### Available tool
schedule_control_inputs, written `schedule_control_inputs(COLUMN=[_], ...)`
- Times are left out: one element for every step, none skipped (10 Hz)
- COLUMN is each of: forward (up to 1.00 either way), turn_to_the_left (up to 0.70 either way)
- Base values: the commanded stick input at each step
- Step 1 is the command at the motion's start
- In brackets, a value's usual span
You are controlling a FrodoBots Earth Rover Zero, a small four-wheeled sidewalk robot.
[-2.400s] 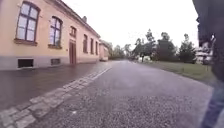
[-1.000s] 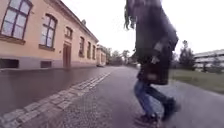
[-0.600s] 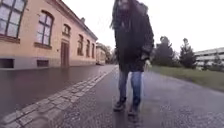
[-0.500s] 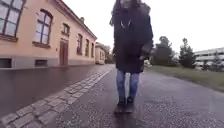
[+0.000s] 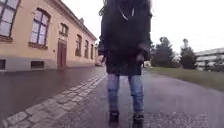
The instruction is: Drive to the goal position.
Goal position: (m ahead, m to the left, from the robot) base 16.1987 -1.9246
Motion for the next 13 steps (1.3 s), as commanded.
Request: schedule_control_inputs(forward=[-1.00, -1.00, -1.00, -1.00, -1.00, -1.00, -1.00, -1.00, -1.00, -1.00, -1.00, -1.00, -1.00], turn_to_the_left=[0.00, 0.00, 0.00, 0.00, 0.00, 0.00, 0.00, 0.00, 0.00, 0.00, 0.00, 0.00, 0.00])
